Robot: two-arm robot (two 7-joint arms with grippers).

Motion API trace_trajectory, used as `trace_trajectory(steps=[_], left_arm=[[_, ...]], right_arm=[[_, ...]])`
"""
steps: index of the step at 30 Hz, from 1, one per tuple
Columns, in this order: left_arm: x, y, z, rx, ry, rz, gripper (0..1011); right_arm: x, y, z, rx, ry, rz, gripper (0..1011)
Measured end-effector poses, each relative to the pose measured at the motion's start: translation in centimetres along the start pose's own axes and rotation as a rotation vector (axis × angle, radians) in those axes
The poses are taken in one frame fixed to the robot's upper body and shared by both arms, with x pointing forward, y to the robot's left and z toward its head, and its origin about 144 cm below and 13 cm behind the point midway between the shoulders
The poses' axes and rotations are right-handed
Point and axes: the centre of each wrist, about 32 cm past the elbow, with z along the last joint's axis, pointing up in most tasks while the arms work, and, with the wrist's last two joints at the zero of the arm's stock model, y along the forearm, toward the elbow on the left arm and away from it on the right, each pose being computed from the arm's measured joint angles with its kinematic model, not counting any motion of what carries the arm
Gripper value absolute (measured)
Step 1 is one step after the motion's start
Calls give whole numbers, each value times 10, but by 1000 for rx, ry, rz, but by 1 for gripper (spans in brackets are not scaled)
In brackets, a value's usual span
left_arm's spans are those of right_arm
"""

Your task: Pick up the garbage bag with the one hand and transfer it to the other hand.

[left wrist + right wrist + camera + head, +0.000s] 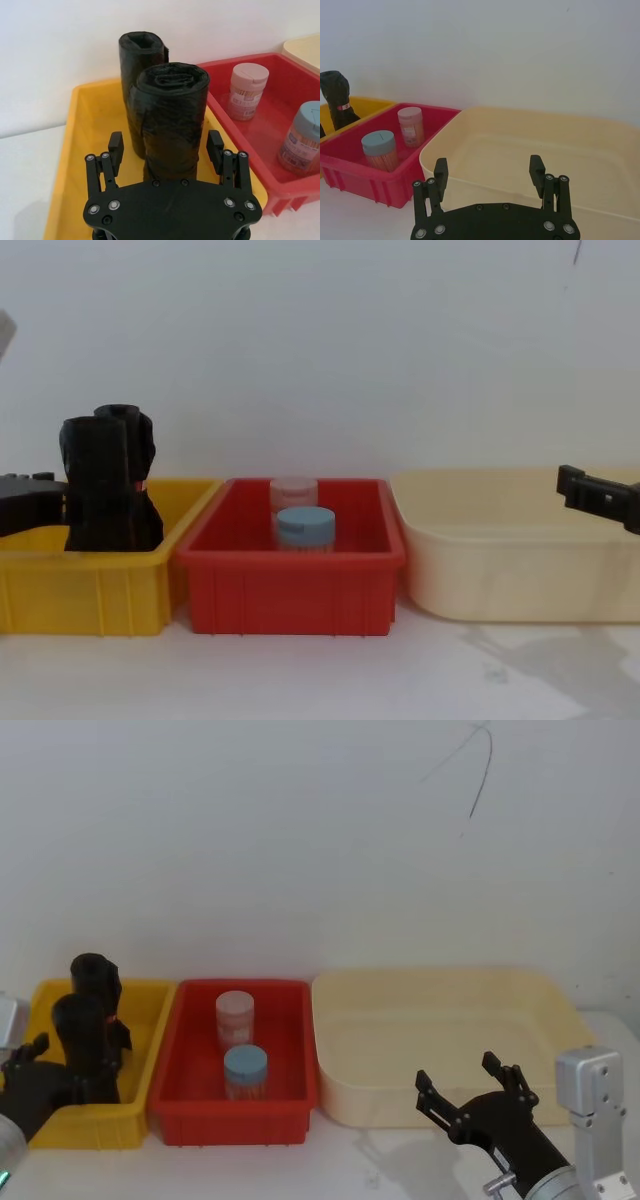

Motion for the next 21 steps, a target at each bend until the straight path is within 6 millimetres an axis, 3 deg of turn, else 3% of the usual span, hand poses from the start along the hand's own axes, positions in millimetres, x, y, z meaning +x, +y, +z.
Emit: trace_trajectory(steps=[6, 10, 21], left_arm=[[0, -9, 1, 7, 5, -9, 988], [-1, -14, 2, 10, 7, -14, 912], [-1, -20, 4, 13, 10, -19, 585]], right_arm=[[0, 0, 0, 0, 0, 0, 1000], [0, 0, 0, 0, 0, 0, 1000], [0, 0, 0, 0, 0, 0, 1000]])
